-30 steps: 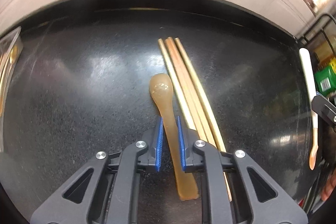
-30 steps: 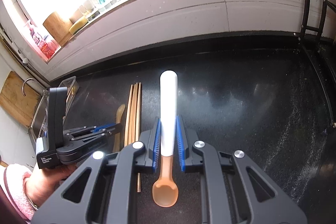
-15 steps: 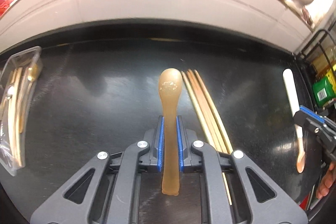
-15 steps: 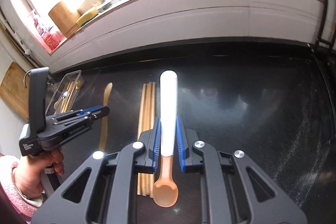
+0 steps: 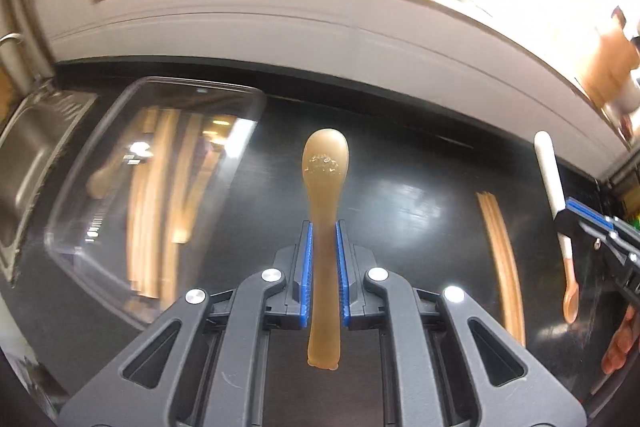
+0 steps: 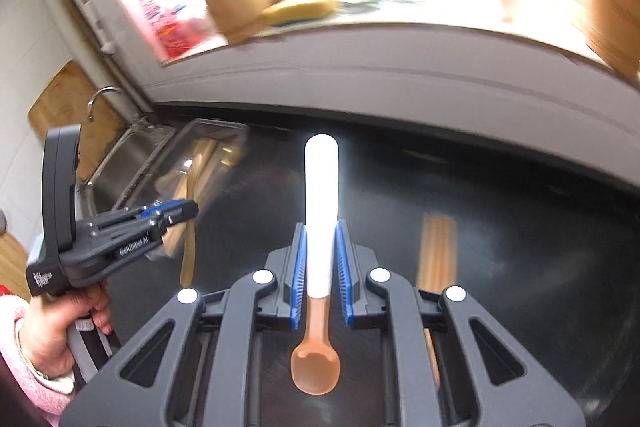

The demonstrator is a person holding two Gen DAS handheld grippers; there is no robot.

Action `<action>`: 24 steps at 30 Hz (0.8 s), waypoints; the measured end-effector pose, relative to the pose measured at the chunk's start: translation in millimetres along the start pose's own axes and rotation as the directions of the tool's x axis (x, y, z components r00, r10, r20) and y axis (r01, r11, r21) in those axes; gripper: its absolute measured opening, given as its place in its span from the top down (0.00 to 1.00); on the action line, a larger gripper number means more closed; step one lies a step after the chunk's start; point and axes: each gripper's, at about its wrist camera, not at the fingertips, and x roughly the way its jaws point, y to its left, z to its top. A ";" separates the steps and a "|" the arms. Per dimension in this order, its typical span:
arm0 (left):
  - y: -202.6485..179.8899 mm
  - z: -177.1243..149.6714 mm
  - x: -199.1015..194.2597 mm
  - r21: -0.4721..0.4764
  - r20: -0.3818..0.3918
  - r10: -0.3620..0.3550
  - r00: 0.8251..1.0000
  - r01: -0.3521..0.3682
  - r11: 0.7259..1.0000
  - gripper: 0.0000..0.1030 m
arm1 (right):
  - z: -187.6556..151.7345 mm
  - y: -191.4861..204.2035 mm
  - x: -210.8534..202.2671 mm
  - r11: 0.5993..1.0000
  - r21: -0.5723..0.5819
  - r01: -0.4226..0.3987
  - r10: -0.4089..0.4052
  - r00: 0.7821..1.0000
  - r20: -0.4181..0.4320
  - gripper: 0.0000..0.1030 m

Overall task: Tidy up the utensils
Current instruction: 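Lift both held spoons and carry them over the clear container, then lower the spoons into the container and open both tools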

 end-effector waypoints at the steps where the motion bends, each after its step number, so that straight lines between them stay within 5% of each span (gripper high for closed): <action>1: 12.4 0.9 -2.8 -0.010 0.005 0.008 1.000 -0.008 1.000 0.90 | 6.7 12.2 5.3 1.000 -0.016 -0.010 0.010 1.000 0.002 0.85; 16: 187.0 37.2 -6.2 -0.090 0.008 0.072 0.997 -0.071 0.993 0.90 | 76.1 181.5 125.6 0.987 -0.112 -0.115 0.108 0.992 -0.067 0.85; 24: 227.6 40.2 14.9 -0.114 -0.043 0.063 0.997 -0.067 0.991 0.90 | 82.4 225.8 187.4 0.982 -0.149 -0.112 0.089 0.984 -0.153 0.85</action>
